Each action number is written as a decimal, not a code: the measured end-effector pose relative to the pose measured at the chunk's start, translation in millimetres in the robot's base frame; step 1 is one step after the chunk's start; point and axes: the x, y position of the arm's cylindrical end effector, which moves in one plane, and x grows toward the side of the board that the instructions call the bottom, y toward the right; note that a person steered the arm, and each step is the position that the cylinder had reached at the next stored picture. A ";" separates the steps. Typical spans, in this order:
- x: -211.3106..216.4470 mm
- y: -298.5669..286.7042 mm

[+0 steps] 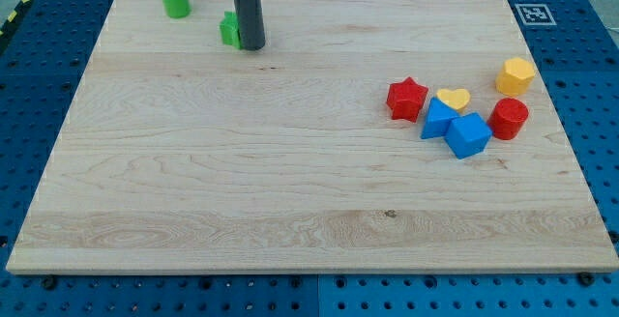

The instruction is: Place the green star diagonal bottom right to the green circle

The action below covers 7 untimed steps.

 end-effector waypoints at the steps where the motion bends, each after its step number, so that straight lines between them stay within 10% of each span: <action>1: 2.7 38.5; 4: -9.2 -18.6; 7: -1.6 107.8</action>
